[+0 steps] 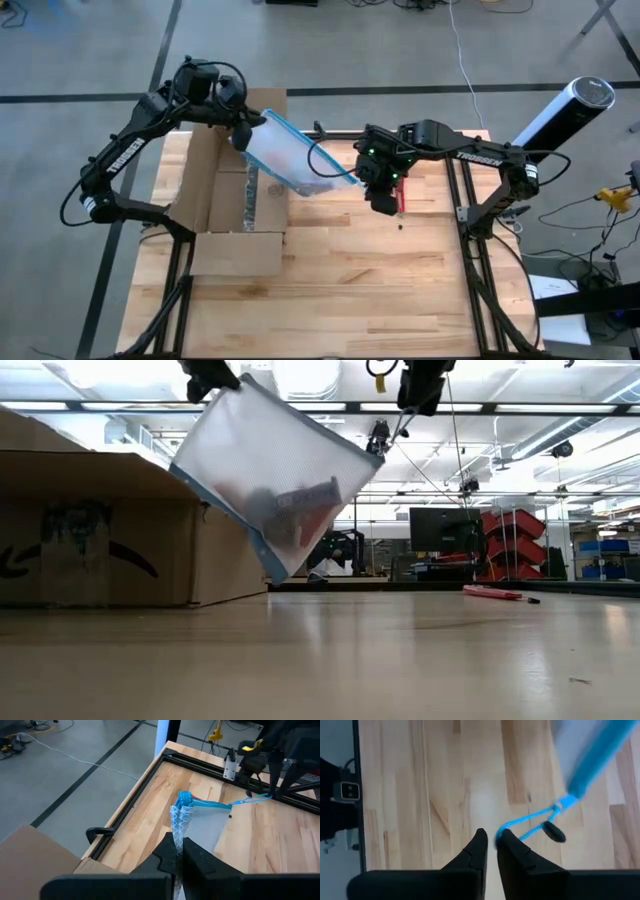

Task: Unpack boxes
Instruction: Close the blue transparent zip bag, then remove the brown chocolate bar from the box

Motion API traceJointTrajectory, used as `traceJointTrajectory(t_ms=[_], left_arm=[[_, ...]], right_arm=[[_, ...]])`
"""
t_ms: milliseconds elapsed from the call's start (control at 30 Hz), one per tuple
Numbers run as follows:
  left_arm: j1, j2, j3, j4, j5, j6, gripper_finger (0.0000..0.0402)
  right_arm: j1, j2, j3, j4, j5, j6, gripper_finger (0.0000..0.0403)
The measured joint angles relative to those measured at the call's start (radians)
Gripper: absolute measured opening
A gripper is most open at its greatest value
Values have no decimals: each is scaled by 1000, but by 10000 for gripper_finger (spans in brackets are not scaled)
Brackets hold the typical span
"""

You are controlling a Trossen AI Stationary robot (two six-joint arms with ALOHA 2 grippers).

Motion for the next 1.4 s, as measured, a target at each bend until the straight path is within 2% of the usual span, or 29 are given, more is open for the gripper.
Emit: traceJointTrajectory(t_ms=[367,433,567,767,1033,1233,1400], left_arm=[[-14,39,0,2,22,-1,0],[-16,45,0,4,32,-1,0],[-34,56,0,14,67,-4,0],[-92,63,-1,42,132,-3,0],[-187,63,-4,44,146,-11,0],[-228,63,-26,110,146,-47,0],[-252,63,-34,175,144,-75,0]], right_arm=[[-5,3,-1,333,152,-3,140],[-13,11,1,438,189,-10,162],[-44,31,1,502,232,-15,192],[-97,73,0,562,231,-19,220],[-111,98,0,678,206,-41,233],[-110,119,0,753,102,11,220],[-108,143,0,772,82,38,203]])
